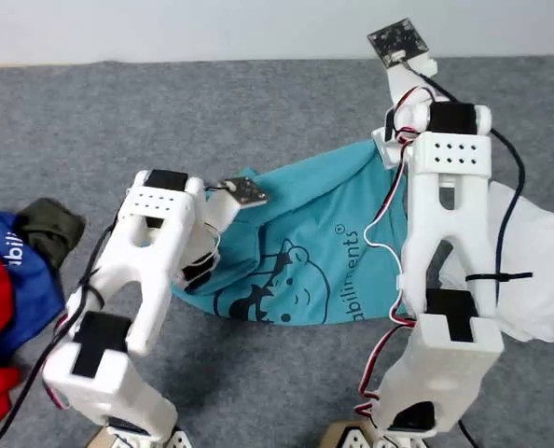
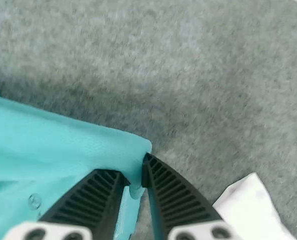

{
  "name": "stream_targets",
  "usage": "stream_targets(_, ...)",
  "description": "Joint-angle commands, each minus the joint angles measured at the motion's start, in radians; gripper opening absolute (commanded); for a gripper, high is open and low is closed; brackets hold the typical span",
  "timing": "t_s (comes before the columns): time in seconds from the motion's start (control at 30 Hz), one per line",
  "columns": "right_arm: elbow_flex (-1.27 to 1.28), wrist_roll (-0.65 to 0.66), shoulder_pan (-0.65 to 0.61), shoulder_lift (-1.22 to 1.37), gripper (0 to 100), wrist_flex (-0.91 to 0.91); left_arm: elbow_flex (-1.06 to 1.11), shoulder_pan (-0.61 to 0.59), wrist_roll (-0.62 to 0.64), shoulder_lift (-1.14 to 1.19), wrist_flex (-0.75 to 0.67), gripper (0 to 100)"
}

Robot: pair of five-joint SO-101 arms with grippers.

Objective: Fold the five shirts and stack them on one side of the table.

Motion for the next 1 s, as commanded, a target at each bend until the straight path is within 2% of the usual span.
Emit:
stream_targets(0.0,-0.008,-0.011,0.027,0.013,0.9,-0.035,-0.028,-0.035,-0.017,-0.18,0.06,0)
stream_targets(0.2,-0.008,-0.012,0.024,0.059,0.9,-0.041,0.031,-0.048,-0.055,-0.381,0.121,0)
stream_targets(0.47,-0.008,-0.012,0.001,0.058,0.9,-0.031,0.217,-0.066,-0.055,-0.457,0.041,1)
stream_targets(0.7,-0.023,-0.012,0.001,0.056,0.9,-0.015,0.232,-0.104,-0.054,-0.489,0.0,14)
stream_targets(0.97,-0.08,-0.012,-0.005,0.059,0.9,0.028,0.266,-0.035,-0.052,-0.48,-0.048,15)
